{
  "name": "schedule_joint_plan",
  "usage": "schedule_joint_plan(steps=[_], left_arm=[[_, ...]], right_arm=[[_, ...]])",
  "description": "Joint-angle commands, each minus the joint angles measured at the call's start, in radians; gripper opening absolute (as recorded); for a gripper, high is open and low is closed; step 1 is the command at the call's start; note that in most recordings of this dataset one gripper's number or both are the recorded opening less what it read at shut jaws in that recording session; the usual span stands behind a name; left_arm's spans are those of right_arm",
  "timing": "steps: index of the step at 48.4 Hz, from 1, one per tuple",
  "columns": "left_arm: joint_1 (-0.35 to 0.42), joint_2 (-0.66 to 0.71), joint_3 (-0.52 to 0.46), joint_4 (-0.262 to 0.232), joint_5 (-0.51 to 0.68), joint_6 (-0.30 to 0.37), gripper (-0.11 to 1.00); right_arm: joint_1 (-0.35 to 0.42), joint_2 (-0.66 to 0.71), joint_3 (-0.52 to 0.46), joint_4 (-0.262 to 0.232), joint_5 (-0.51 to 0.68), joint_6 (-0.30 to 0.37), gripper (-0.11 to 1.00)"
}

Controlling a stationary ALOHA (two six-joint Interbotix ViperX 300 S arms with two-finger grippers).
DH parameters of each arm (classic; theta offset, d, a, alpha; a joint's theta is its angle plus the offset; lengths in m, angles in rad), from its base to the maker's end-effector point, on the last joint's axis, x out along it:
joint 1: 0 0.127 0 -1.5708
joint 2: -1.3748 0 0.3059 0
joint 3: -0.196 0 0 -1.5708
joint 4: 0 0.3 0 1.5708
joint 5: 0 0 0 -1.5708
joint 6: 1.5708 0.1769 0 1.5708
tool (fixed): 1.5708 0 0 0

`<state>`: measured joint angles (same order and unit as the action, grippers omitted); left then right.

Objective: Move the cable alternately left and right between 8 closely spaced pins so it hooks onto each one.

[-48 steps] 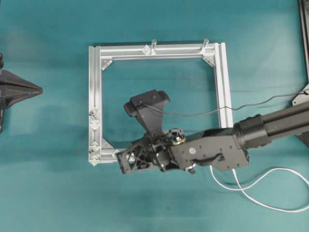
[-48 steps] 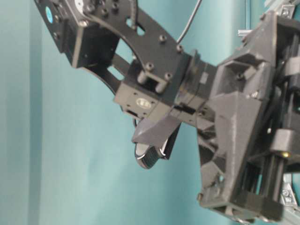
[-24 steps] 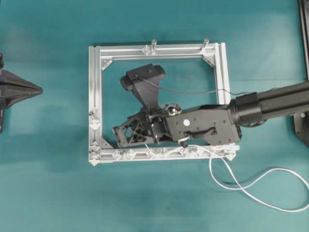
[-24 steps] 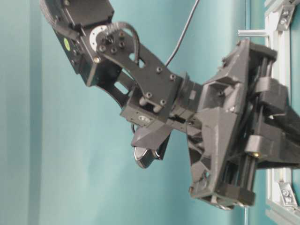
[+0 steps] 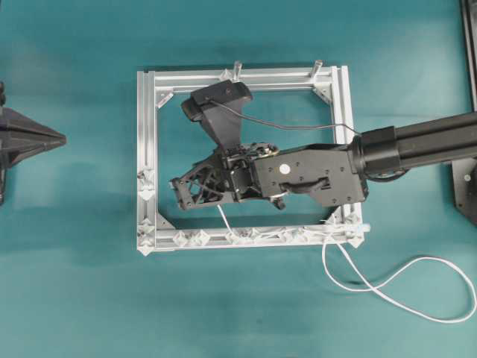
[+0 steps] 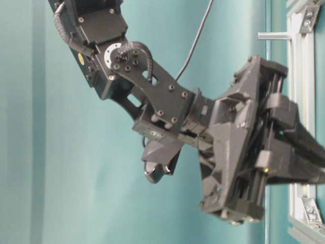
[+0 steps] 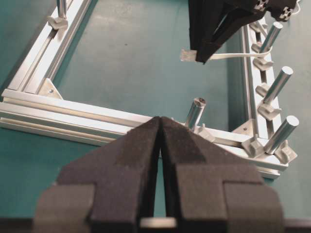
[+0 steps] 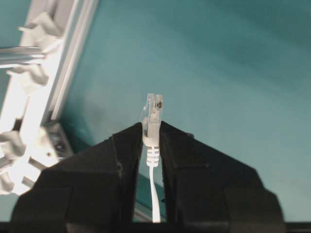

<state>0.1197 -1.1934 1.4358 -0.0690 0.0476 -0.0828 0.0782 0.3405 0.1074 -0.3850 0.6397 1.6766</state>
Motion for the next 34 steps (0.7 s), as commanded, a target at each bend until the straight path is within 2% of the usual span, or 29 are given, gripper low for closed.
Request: schedule_joint_plan(steps=[1,19,34], left_arm=[[-0.002,0.006,-0.012,0.003,-0.006,-0.003,0.00],[-0.003,0.006,-0.011,0.003,-0.005,-0.003,0.00],[-0.003,0.006,-0.009,0.003,-0.006,-0.002,0.00]], right_arm=[[-0.005,-0.032,-0.043,-0.006,-0.026,-0.003,0.16],[-0.005,0.063,-0.184,-0.006,-0.035,-0.006,0.16],[0.002,0.084,-0.212,-0.006,-0.038,-0.005,0.16]])
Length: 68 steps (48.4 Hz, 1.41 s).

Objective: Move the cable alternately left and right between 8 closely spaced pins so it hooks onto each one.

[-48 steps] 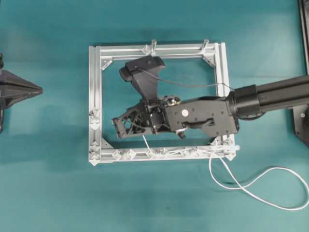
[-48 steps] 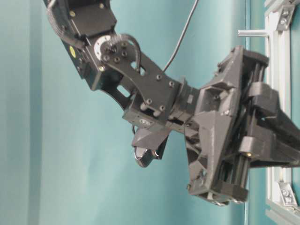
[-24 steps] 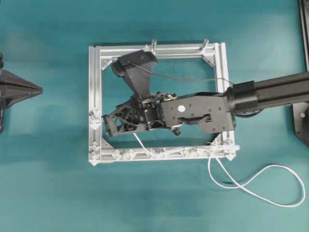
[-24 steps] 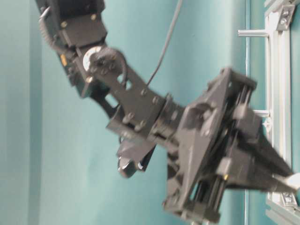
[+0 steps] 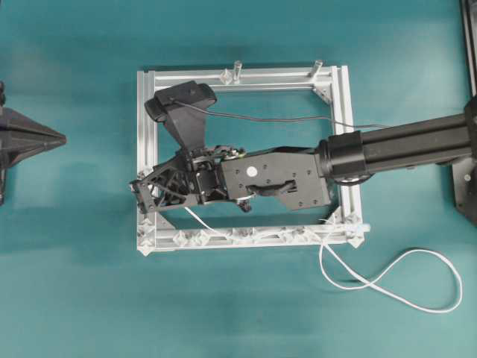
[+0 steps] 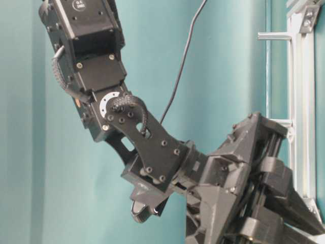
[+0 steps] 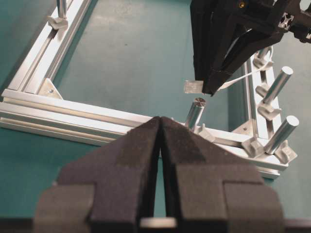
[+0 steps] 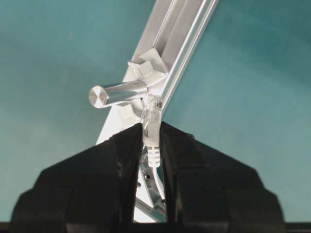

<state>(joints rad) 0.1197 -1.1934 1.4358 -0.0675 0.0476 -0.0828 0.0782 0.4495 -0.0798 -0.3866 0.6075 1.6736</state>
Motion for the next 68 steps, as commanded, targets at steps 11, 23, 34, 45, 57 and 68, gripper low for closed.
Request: schedule_joint_plan(steps=[11,23,34,45,57,68], left_arm=[[-0.003,0.006,-0.006,0.002,-0.006,-0.002,0.00],[-0.003,0.006,-0.005,0.002,-0.005,-0.002,0.00],[-0.003,0.006,-0.002,0.003,-0.006,-0.003,0.00],[-0.003,0.006,-0.002,0.003,-0.005,-0.005,0.00],[-0.003,0.006,-0.006,0.002,-0.005,-0.005,0.00],[-0.003,0.006,-0.009,0.002,-0.005,-0.006,0.00]], right_arm=[[0.038,-0.025,-0.026,0.000,-0.006,0.006,0.16],[0.080,-0.025,-0.026,0.008,-0.006,0.015,0.16],[0.107,-0.025,-0.026,0.011,-0.015,0.021,0.16],[0.127,-0.014,-0.029,0.011,-0.049,0.048,0.16],[0.147,-0.006,-0.048,0.011,-0.052,0.052,0.16],[0.152,-0.005,-0.049,0.011,-0.051,0.052,0.16]])
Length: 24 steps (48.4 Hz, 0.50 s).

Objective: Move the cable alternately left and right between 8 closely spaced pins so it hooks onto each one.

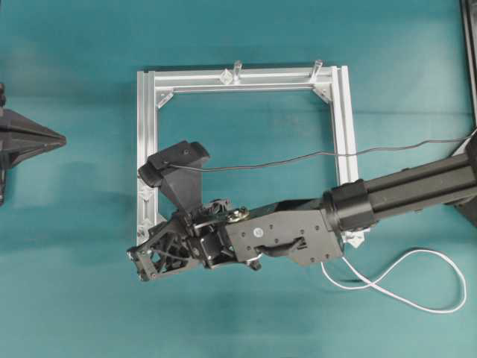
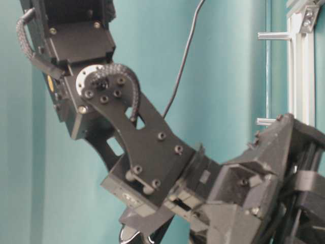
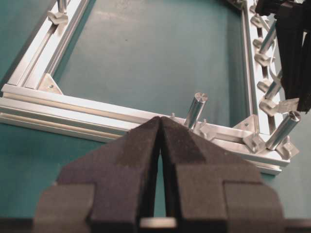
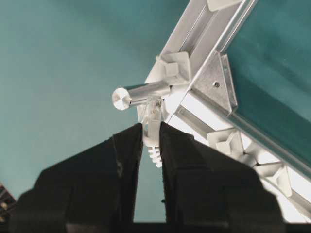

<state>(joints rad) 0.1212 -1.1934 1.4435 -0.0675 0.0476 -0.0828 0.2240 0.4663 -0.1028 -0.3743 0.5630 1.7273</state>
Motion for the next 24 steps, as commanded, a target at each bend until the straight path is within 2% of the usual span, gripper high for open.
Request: schedule_joint_plan(steps=[1,24], left_arm=[[-0.005,0.006,-0.018,0.002,-0.005,-0.005,0.00],[-0.005,0.006,-0.021,0.002,-0.006,-0.006,0.00]], right_arm=[[0.006,-0.021,-0.026,-0.002,-0.006,-0.002,0.16],[0.011,-0.021,-0.025,-0.003,0.000,-0.006,0.16]])
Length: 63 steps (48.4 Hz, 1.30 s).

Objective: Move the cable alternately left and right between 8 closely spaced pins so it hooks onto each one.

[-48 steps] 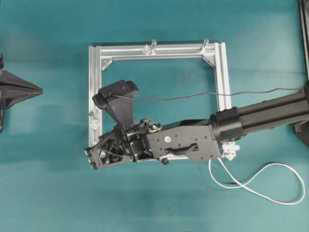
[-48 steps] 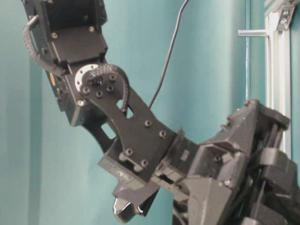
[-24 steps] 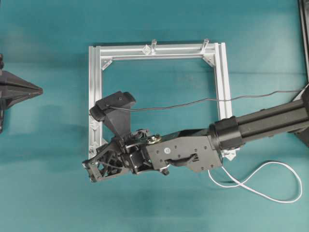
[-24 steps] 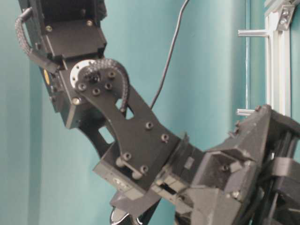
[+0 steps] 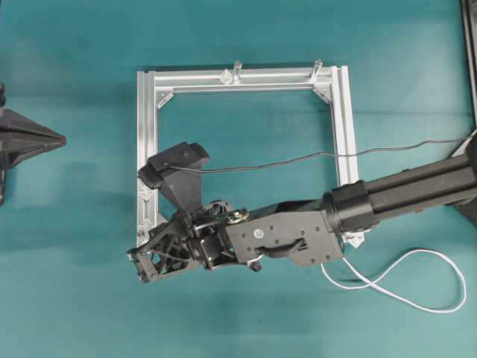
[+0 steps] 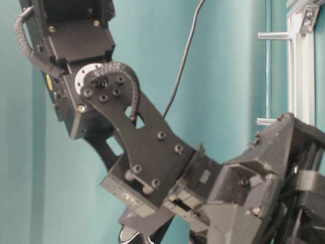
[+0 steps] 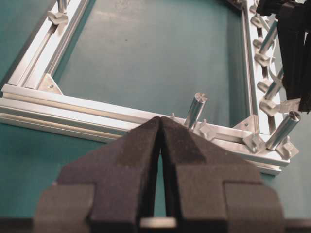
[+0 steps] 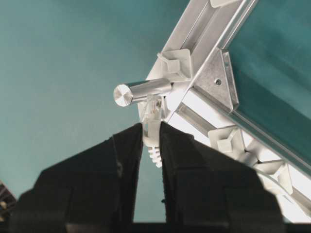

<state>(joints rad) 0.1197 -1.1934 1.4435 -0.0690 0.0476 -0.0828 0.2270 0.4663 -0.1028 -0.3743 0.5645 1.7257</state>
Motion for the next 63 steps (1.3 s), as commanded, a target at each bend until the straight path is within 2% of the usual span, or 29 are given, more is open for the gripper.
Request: schedule_joint_plan(steps=[1,18,40,54,63], left_arm=[[-0.003,0.008,-0.021,0.003,-0.005,-0.006,0.00],[-0.003,0.006,-0.023,0.003,-0.005,-0.006,0.00],[-0.003,0.006,-0.018,0.003,-0.006,-0.006,0.00],[-0.003,0.006,-0.020,0.003,-0.006,-0.005,0.00],[-0.003,0.006,-0.023,0.005,-0.006,-0.006,0.00]], right_arm=[[0.006,-0.021,-0.025,-0.003,-0.002,-0.005,0.16],[0.012,-0.021,-0.026,-0.003,-0.006,-0.006,0.16],[0.075,-0.020,-0.044,0.005,-0.014,0.000,0.16],[0.094,0.008,-0.086,0.005,-0.014,-0.002,0.16],[0.087,0.043,-0.129,0.003,-0.057,-0.003,0.16]])
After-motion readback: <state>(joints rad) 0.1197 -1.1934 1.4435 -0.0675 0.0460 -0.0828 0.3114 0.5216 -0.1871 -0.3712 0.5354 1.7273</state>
